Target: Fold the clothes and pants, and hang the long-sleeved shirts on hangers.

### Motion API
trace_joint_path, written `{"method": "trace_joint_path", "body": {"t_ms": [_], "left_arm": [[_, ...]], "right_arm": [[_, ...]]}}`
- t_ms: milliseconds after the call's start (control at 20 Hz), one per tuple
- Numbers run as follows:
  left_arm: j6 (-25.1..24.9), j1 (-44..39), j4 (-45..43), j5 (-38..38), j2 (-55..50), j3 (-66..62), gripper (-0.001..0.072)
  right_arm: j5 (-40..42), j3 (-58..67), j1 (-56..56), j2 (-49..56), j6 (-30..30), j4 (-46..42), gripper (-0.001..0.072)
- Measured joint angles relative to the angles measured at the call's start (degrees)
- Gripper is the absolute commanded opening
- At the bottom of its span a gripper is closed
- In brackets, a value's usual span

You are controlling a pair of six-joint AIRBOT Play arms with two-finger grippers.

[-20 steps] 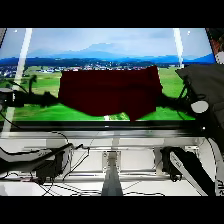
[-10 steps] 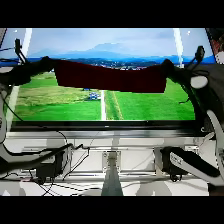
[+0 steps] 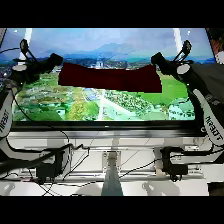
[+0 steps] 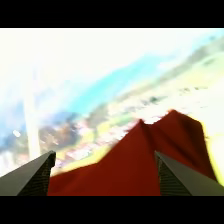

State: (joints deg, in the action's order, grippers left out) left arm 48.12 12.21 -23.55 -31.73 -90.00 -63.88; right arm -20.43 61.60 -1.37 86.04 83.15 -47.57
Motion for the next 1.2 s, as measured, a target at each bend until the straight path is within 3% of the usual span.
{"method": "trace_joint_path", "body": {"t_ms": [250,350,550,600,650,750,800,850,900,950,1200], "left_arm": [[7.13,7.56,-7.23,-14.53,-3.98,-0.35,0.0601],[8.0,8.31,-8.26,-19.45,-6.64,-1.11,0.06],[6.86,6.19,-8.44,-23.85,-11.17,-3.67,0.0492],[6.05,5.2,-8.66,-24.26,-12.0,-4.42,0.0317],[5.64,4.13,-9.9,-24.44,-12.76,-5.2,0.0006],[4.74,2.16,-13.84,-24.79,-13.53,-7.26,0.0013],[4.55,1.31,-15.85,-25.49,-13.53,-8.68,0.0012],[4.39,0.74,-18.18,-26.86,-13.18,-10.12,0.0013],[4.37,0.35,-20.9,-28.55,-12.33,-11.72,0.0012],[4.42,0.11,-23.37,-30.18,-11.06,-13.2,0.0012],[6.38,-0.68,-31.67,-40.79,1.6,-17.27,0.0013]], "right_arm": [[-11.06,0.37,-3.48,0.52,-1.27,-5.4,0.0702],[-14.01,0.46,-3.67,0.61,-2.14,-6.51,0.0702],[-16.57,1.97,-1.84,0.68,-3.1,-7.26,0.0686],[-17.03,2.67,-0.96,0.68,-3.58,-7.45,0.0685],[-17.29,3.58,0.13,0.68,-4.15,-7.56,0.0683],[-17.29,5.44,2.51,0.68,-4.94,-7.65,0.0677],[-16.81,6.34,3.72,0.68,-5.18,-7.65,0.0568],[-15.78,7.17,5.01,0.68,-5.4,-7.65,0.0355],[-14.8,7.85,6.29,0.68,-5.51,-7.69,0.0058],[-13.49,8.33,7.52,0.68,-5.62,-7.69,0.0016],[-9.79,9.49,16.33,2.25,-5.75,-7.65,0.0016]]}}
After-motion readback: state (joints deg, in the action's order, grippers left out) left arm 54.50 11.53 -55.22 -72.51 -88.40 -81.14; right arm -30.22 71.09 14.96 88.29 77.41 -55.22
